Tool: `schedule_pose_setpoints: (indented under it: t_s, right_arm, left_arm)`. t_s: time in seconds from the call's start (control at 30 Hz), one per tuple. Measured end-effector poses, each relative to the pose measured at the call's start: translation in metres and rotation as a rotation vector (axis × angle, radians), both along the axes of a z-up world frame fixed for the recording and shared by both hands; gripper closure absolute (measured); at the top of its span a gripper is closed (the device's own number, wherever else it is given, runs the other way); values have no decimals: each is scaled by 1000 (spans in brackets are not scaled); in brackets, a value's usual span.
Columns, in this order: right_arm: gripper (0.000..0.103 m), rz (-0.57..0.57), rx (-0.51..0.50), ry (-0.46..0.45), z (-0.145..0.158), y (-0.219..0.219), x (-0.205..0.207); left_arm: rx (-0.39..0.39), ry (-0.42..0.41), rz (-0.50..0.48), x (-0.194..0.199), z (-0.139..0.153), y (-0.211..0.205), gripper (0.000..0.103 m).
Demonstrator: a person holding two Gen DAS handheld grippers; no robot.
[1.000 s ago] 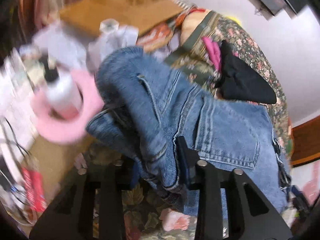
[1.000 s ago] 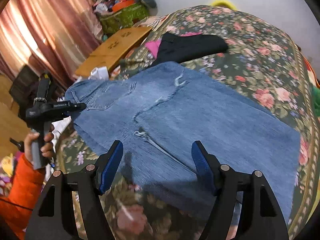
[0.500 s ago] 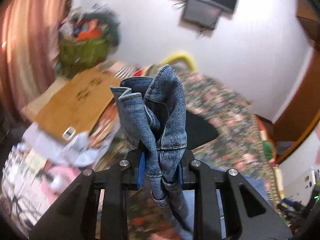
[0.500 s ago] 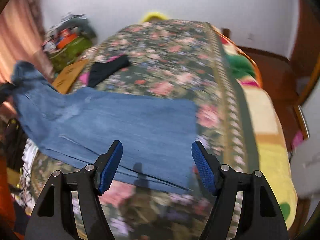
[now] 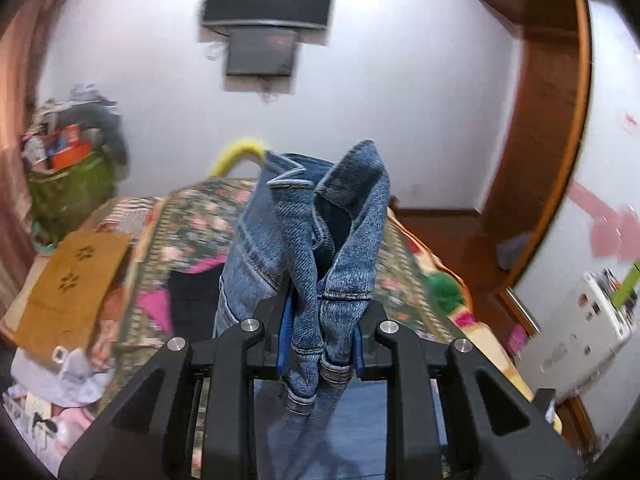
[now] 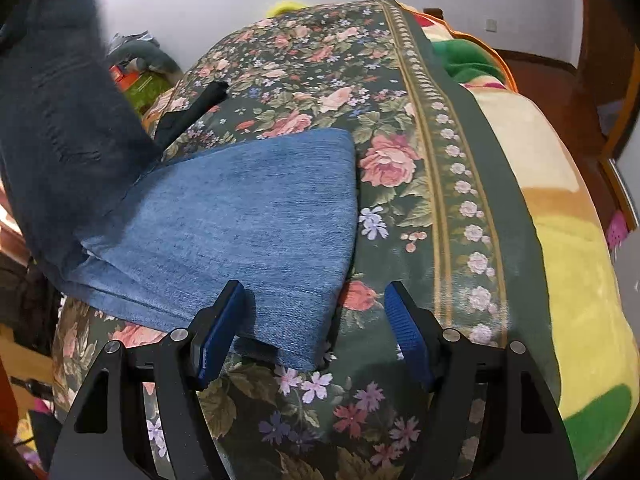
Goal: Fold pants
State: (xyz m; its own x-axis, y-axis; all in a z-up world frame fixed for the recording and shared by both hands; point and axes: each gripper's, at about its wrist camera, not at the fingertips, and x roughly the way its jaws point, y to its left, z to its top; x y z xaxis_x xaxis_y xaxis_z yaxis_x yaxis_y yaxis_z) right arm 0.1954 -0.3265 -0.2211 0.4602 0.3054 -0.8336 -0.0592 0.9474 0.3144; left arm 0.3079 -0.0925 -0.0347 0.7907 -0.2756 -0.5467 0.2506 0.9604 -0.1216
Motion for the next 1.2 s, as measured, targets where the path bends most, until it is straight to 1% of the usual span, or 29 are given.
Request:
schedule_pose_setpoints:
  t_s: [0.07,0.13,0.23,0.27,0.33,0.37,0.4,0.53,0.6,0.63,0.67,0.7,0.73,0.77,0.8,0.83,0.87,0.97,1.0,1.1,1.2]
  right_arm:
    - [34,0,18,0,-1,-3,-1]
    - [34,0,46,4,-1,-7,-2]
    - [34,-1,64,1,0,-10,-9]
    - [34,-2,70,-1,0,-10,-11]
    - [34,-2,77,-3,1,-11,-16]
    - [34,-4,77,-4,2,-11,-19]
    - [34,-6,75,-5,3,-12,-20]
    - [34,-14,67,-10,6,-13,-27]
    - [34,-15,64,-11,8,-13,-29]
    - [34,-16,66,-11,9,-13,-31]
    - [34,-17,69,-12,10,-13,-32]
    - [34,-17,72,-13,11,-14,-33]
    - [34,-19,74,-13,11,-14,-32]
    - [34,-19,77,-14,12,-14,-32]
    - [34,-19,78,-15,12,-14,-33]
    - [34,-16,78,-16,13,-13,-33]
    - [34,-14,74,-16,14,-13,-34]
    - [34,-16,64,-17,15,-12,-33]
    - [34,-16,64,-18,15,-12,-33]
    - [34,-15,66,-23,18,-12,-35]
    - [34,-10,66,-24,20,-9,-36]
  left_arm:
    - [4,39,-54,5,-12,-27,81]
    - [-9,88,-103,6,-26,-51,81]
    - [-17,201,-185,3,-63,-81,81]
    - [-18,251,-221,4,-78,-93,81]
    - [-23,317,-275,0,-101,-108,81]
    - [-4,344,-302,-4,-110,-117,81]
    - [21,352,-315,-9,-116,-125,81]
    - [118,390,-355,-20,-127,-142,79]
    - [172,416,-367,-25,-131,-151,72]
    - [185,424,-379,-31,-132,-153,70]
    - [195,433,-388,-34,-132,-154,60]
    - [195,442,-395,-32,-133,-151,44]
    - [175,446,-407,-35,-133,-148,36]
    - [157,439,-409,-37,-130,-147,24]
    - [137,418,-393,-38,-125,-143,13]
    - [134,404,-377,-38,-121,-140,10]
    - [130,385,-358,-36,-116,-135,7]
    - [141,347,-295,-25,-107,-122,7]
    - [156,330,-261,-17,-104,-115,7]
    - [202,289,-212,5,-98,-94,6]
    - [260,274,-135,39,-101,-67,2]
